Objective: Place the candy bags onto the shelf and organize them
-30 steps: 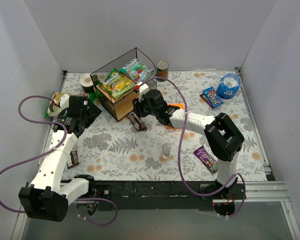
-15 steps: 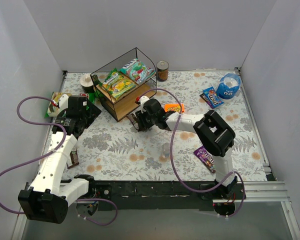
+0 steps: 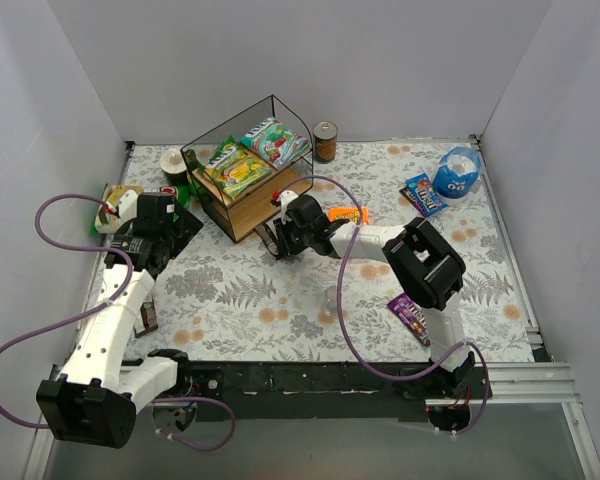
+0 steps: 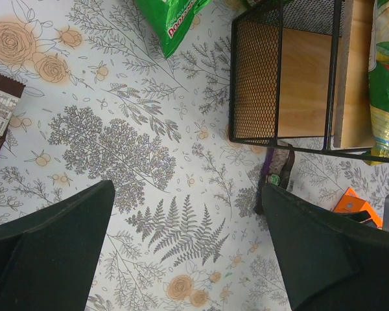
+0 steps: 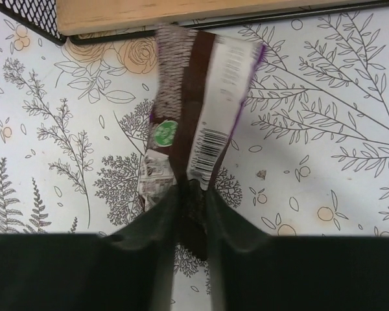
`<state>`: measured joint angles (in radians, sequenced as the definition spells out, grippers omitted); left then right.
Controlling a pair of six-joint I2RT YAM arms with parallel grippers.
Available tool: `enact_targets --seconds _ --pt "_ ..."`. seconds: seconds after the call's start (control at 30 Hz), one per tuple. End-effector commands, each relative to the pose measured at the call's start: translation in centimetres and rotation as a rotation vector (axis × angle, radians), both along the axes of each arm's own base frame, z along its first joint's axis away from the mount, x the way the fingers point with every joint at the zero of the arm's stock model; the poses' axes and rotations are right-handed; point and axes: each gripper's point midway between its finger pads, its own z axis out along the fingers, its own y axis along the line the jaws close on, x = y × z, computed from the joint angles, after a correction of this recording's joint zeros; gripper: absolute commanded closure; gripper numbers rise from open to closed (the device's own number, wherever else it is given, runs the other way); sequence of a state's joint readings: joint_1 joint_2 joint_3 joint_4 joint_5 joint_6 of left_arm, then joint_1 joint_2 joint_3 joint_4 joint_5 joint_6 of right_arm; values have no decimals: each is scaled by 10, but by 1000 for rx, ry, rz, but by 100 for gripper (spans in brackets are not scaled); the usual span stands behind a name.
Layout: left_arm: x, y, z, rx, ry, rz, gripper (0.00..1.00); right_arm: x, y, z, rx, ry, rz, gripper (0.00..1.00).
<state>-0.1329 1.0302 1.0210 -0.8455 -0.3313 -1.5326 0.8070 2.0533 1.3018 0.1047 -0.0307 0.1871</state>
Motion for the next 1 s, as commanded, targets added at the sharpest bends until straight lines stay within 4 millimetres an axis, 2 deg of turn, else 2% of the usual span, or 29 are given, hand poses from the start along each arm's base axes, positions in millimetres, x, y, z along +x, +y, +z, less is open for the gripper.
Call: enact_targets --seconds 0.0,0.2,0.3,0.53,0.67,0.7,0.77,0.83,0.97 --pt "-3 1 7 9 -24 -6 2 4 0 2 23 23 -5 82" --pt "-3 0 5 5 -21 -7 2 3 -1 22 41 -23 21 91" --pt "-3 0 6 4 -24 -7 2 1 -3 36 58 -61 45 91" --pt "-3 0 6 2 -21 -9 2 2 4 83 145 -180 93 91" --pt "-1 -1 7 1 -16 -9 2 7 17 94 177 -221 126 90" --pt "0 -1 10 0 -23 -12 2 10 20 89 178 -221 128 90" --pt "0 -2 11 -4 -18 -16 2 17 32 98 200 -244 143 90" --pt "2 -4 16 -9 -15 -25 2 21 41 93 200 -254 161 90" --pt "6 -10 22 -26 -7 -51 2 38 58 106 224 -334 180 89"
